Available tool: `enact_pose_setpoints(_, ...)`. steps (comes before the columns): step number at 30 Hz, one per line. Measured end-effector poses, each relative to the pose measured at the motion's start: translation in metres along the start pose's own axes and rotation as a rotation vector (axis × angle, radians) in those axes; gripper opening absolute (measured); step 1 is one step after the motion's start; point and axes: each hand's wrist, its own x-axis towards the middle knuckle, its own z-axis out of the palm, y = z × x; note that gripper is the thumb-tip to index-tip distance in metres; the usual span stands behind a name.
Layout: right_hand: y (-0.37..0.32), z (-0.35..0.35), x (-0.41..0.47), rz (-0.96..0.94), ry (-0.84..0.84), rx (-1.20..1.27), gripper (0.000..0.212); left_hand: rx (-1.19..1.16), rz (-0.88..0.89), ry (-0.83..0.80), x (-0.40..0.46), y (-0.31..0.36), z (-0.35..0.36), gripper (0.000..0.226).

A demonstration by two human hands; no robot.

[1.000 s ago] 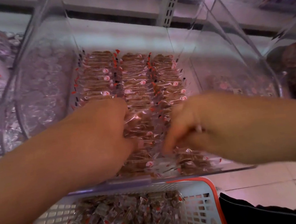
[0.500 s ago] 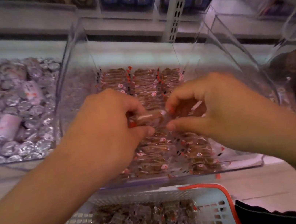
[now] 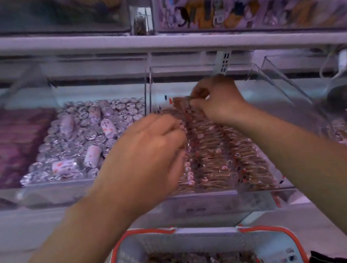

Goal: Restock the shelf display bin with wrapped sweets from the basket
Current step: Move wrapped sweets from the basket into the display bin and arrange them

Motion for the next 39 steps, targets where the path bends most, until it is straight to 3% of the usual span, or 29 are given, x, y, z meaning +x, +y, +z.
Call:
enact_pose_setpoints(4, -0.003, 0.030, 0.044, 0.032, 0.066, -0.108, 0.006, -0.014, 0.103, -0.061, -0.013, -0.010, -0.003, 0.014)
enact_pose_setpoints(10, 0.006, 0.044, 0.039, -0.042, 0.230, -0.154, 0.017, 0.033, 0.139, -0.072, -0.020, -0.019, 0.000, 0.015)
enact_pose_setpoints(16, 0.001, 0.050, 0.035, -0.122, 0.116, -0.328, 0.021, 0.050, 0.142, -0.079, -0.020, -0.017, -0.002, 0.014)
enact_pose_setpoints(21, -0.017, 0.045, 0.025, -0.346, 0.084, -0.811, 0.023, 0.054, 0.146, -0.091, -0.019, -0.017, -0.003, 0.011)
enact_pose_setpoints(24, -0.026, 0.046, 0.021, -0.420, -0.116, -0.989, 0.036, 0.065, 0.136, -0.102, -0.019, -0.017, -0.003, 0.011)
enact_pose_setpoints(27, -0.030, 0.047, 0.021, -0.325, -0.229, -0.974, 0.041, 0.059, 0.135, -0.095, -0.018, -0.017, -0.005, 0.009)
enact_pose_setpoints(29, -0.028, 0.047, 0.020, -0.308, -0.230, -0.983, 0.044, 0.052, 0.136, -0.093, -0.018, -0.018, -0.005, 0.009)
enact_pose_setpoints(34, -0.007, 0.041, 0.018, -0.225, -0.230, -1.019, 0.076, 0.042, 0.147, -0.071, -0.018, -0.018, -0.005, 0.008)
enact_pose_setpoints(39, 0.005, 0.038, 0.013, -0.220, -0.207, -0.980, 0.089, 0.042, 0.154, -0.047, -0.018, -0.020, -0.001, 0.011)
